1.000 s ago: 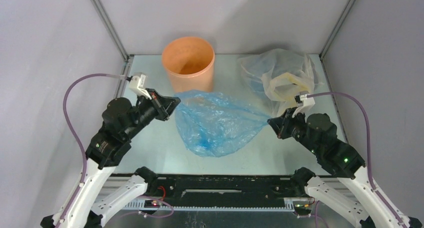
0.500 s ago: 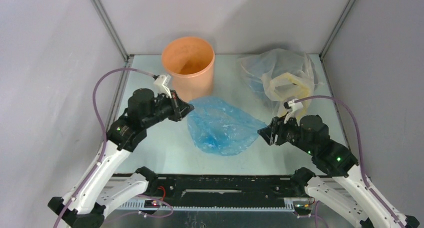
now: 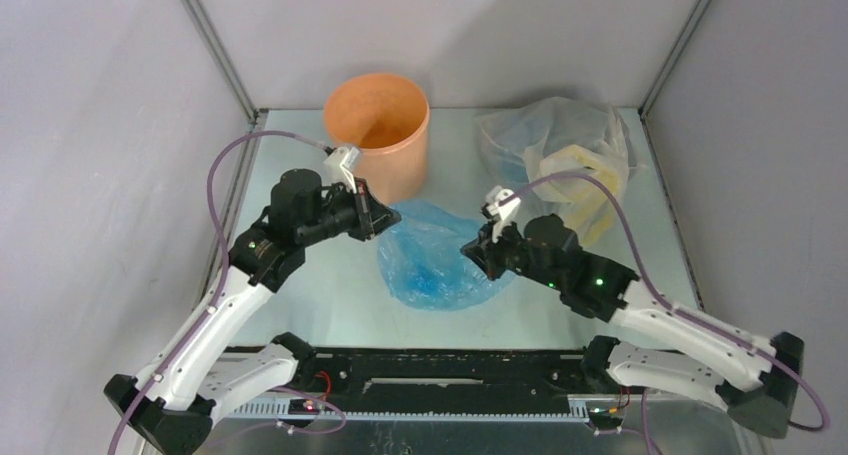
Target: Put the trash bags into the trash bin
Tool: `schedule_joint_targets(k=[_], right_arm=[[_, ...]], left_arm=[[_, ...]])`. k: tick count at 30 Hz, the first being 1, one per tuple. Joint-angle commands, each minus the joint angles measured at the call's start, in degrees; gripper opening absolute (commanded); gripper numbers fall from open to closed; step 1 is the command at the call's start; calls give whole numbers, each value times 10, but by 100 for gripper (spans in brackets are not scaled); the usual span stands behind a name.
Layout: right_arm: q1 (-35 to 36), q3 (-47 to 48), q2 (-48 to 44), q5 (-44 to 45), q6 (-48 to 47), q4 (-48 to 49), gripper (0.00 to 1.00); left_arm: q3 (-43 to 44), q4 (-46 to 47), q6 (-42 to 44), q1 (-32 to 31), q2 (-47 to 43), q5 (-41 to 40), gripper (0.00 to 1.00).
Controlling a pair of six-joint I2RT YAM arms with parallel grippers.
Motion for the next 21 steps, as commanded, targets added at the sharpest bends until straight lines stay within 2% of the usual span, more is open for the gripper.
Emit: schedule_joint_targets(k=[1, 5, 10, 18, 21], right_arm=[[5, 16, 57, 41, -33, 142, 0], [1, 31, 110, 27, -44, 195, 0], [4, 50, 163, 29, -49, 202, 0], [53, 52, 224, 64, -56, 219, 0], [97, 52, 246, 79, -74, 222, 0]], left_arm=[[13, 23, -6, 3, 1, 28, 0], [9, 18, -5, 3, -4, 32, 0], [8, 12, -2, 3, -7, 38, 0], [16, 3, -6, 3, -12, 57, 0], [16, 3, -15, 3, -17, 47, 0]])
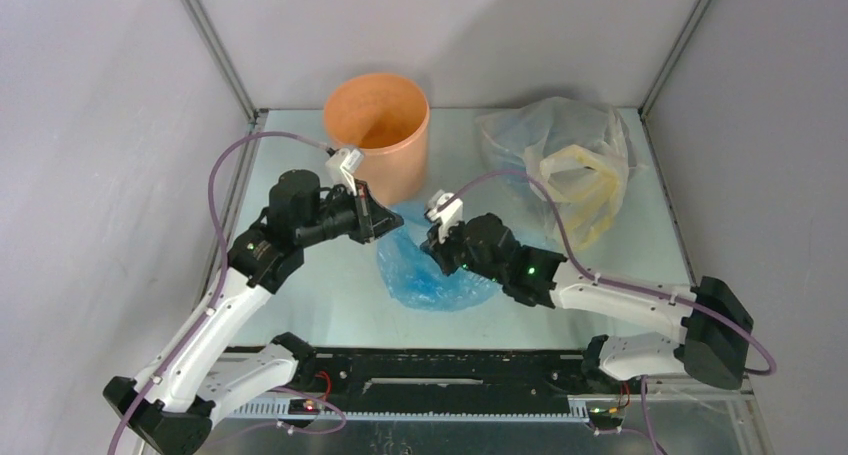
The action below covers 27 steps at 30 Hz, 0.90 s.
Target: Put the trash bags into the trash bin
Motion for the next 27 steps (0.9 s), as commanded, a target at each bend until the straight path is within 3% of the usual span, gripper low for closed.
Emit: schedule_joint_targets(k=[1, 5, 12, 17, 27], right_arm=[[62, 25, 31, 37, -34, 37, 0], [97, 25, 64, 64, -59, 50, 0], [100, 24, 98, 57, -60, 40, 0], [64, -4, 110, -39, -22, 47, 0], [66, -26, 148, -10, -6, 44, 0]], left_arm=[[16, 2, -16, 3, -16, 7, 0], [14, 4, -25, 3, -20, 21, 0], [-5, 3, -26, 3, -47, 17, 0], [-18, 4, -28, 3, -64, 15, 0], [-25, 4, -24, 3, -69, 32, 0]])
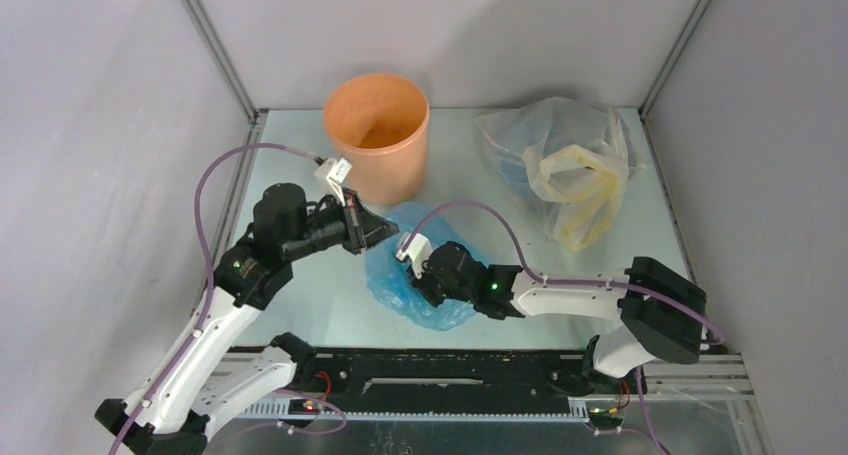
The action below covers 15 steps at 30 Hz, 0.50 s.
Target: Put the trash bags into the trash bin
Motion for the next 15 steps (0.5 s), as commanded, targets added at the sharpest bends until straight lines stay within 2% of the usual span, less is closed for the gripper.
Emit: schedule_joint_targets(k=[1, 3, 9, 15], right_arm=[[-4, -1, 18, 4, 14, 21, 0], [-15, -1, 21, -3, 22, 26, 0], [-86, 0, -8, -98, 67, 62, 0], [-85, 39, 12, -100, 68, 70, 0]], left_arm=[[-2, 5, 1, 3, -9, 18, 0], [-2, 5, 1, 3, -9, 25, 0], [-10, 2, -1, 3, -10, 46, 0], [-5, 4, -2, 3, 7, 54, 0]])
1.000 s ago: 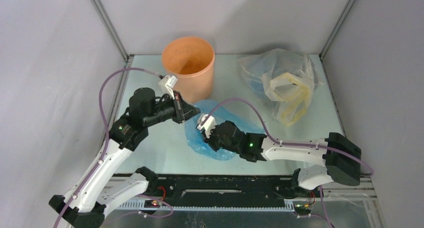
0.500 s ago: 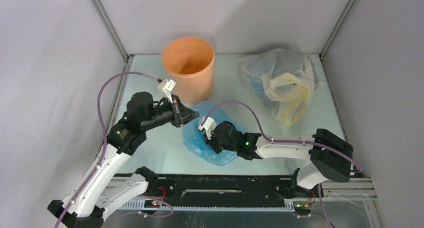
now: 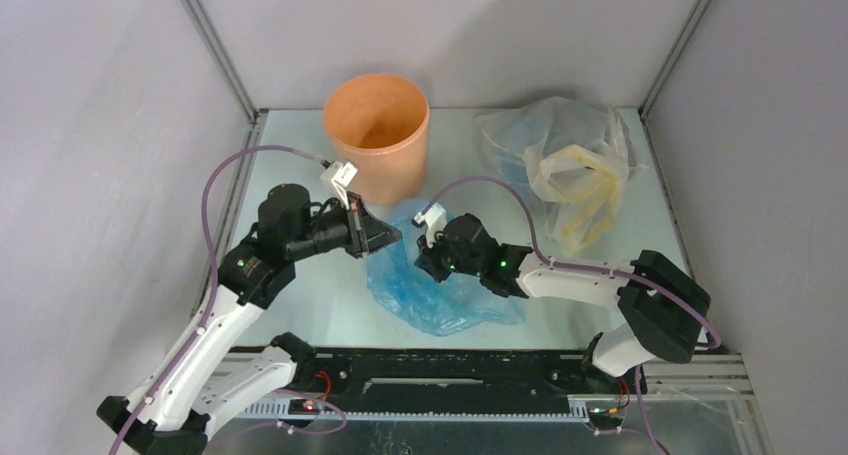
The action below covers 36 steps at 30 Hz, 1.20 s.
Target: Put the trash bags into the trash bin
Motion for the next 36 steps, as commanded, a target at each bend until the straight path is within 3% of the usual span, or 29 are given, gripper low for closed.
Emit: schedule_joint_targets(k=[1, 10, 19, 36], right_arm=[[15, 43, 13, -24, 9, 40, 0], [59, 55, 93, 39, -3, 75, 0], [53, 71, 149, 24, 26, 91, 0], [60, 86, 126, 3, 55, 102, 0]], left_arm=[[10, 11, -7, 2, 7, 28, 0], [68, 52, -64, 3, 14, 23, 0], [21, 153, -136, 3, 3, 64, 0], [-5, 139, -128, 2, -5, 49, 0]])
